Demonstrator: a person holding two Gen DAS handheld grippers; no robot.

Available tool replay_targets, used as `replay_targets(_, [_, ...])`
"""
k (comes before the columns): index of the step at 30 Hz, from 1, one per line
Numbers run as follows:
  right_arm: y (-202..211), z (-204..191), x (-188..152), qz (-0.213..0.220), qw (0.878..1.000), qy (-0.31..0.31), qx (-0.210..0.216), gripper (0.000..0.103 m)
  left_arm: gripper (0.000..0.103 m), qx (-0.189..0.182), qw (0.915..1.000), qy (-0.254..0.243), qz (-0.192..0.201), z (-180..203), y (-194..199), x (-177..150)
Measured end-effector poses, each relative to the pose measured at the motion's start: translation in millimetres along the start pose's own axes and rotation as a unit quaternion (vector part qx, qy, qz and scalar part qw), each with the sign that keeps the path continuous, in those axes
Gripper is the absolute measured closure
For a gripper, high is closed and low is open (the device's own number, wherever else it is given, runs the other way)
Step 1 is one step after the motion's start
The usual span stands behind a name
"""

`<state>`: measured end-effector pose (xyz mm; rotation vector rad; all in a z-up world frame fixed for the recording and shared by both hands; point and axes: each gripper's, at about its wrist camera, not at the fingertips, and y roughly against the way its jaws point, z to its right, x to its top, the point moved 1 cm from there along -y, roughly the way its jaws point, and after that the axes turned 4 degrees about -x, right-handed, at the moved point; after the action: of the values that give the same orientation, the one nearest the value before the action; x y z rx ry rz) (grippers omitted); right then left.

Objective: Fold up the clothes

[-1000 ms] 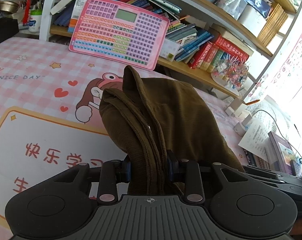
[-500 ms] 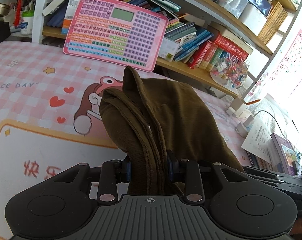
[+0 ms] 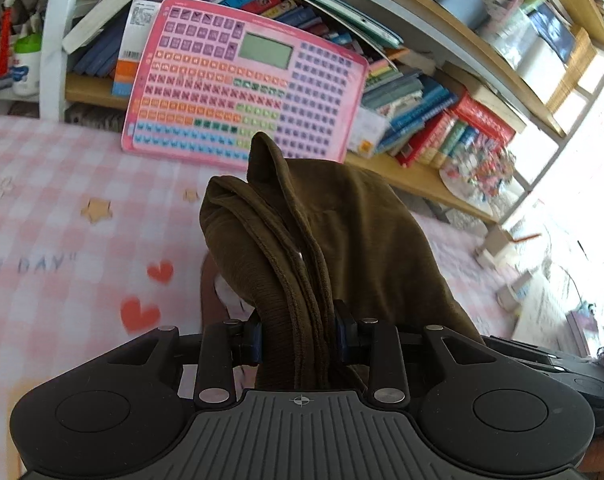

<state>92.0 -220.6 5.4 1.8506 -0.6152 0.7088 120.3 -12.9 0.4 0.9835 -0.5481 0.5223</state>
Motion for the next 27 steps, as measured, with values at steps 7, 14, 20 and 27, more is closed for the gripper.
replay_targets(7, [-55.2,-4.3,36.2,0.004,1.000,-0.007,-0.021,0.077,0.072,-0.009,0.9999,-0.002,0.004,-31.1,-40.5,38.9])
replay_targets(14, [-91.3,1.2,58.4,0.018,1.000,0.011,-0.020,0.077,0.072,-0.019,0.9995,0.013,0.022,-56.0,-67.4,56.1])
replay_targets(20, [-120.8,13.8,53.4,-0.018,1.000,-0.006,-0.023,0.069,0.066,0.001,0.9998,0.017,-0.009,-74.0,-90.9,48.3])
replay_targets(27, [-129.8,26.5,44.2,-0.036,0.998,-0.047,-0.035,0.049,0.049,0.025,0.9997,-0.002,-0.007,-78.5,-90.8,40.0])
